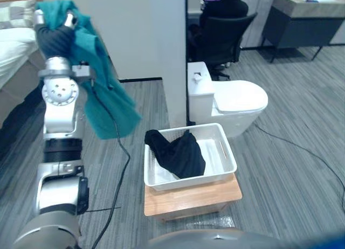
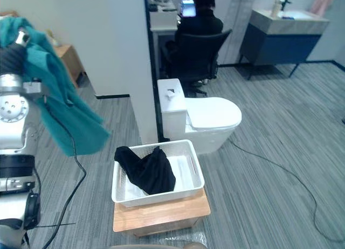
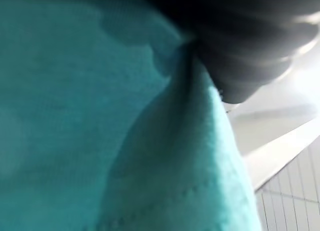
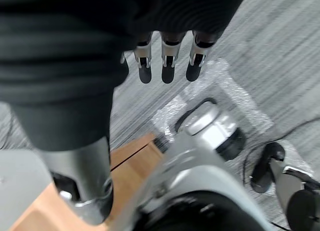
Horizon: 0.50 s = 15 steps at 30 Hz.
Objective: Tidy the bed and pick cloth on bed and put in laundry
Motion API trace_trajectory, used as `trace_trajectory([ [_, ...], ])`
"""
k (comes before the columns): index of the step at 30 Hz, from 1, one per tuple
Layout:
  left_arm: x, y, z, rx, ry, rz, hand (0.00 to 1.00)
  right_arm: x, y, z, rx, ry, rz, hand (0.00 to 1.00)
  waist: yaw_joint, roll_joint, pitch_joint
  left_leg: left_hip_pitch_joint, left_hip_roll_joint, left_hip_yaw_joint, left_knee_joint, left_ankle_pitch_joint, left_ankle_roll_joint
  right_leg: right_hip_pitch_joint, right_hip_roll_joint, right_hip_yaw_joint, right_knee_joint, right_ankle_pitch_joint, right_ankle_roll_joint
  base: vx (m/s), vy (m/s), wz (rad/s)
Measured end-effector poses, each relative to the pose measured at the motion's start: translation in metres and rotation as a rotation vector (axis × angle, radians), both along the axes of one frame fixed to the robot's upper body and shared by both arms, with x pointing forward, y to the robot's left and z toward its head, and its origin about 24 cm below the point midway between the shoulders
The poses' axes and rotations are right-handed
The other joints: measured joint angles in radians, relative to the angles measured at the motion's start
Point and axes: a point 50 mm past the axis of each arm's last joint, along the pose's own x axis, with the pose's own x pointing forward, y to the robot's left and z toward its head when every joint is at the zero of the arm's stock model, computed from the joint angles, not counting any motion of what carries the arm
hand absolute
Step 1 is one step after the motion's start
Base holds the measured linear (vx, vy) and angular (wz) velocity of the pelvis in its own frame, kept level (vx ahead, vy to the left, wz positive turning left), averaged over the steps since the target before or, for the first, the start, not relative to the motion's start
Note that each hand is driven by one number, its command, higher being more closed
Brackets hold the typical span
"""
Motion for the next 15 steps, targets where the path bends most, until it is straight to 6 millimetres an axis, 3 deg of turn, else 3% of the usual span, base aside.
trace_trajectory([
  [2,0.005,-0.007,-0.007,0.007,0.044,-0.022,1.0,0.001,-0.001,0.001,-0.005,-0.007,0.015,0.0,-0.021,0.013,0.011,0.011,0.004,0.008,0.0,-0.006,-0.005,-0.002,0.009,0.025,0.001,0.001,-0.001,0.02,-0.018,-0.34],
  [12,0.017,-0.022,-0.009,0.034,0.107,-0.072,1.0,-0.005,0.005,0.001,-0.005,0.011,0.063,0.0,-0.062,0.005,0.018,0.03,0.017,0.058,0.016,-0.032,-0.018,-0.035,0.036,0.125,0.019,0.003,-0.003,0.03,-0.001,-0.31],
  [15,0.022,-0.033,-0.018,0.006,0.15,-0.133,1.0,-0.006,0.005,0.001,-0.004,0.014,0.069,0.0,-0.067,0.004,0.022,0.033,0.018,0.075,0.032,-0.043,-0.019,-0.035,0.041,0.141,0.021,0.003,-0.003,0.01,0.01,-0.18],
])
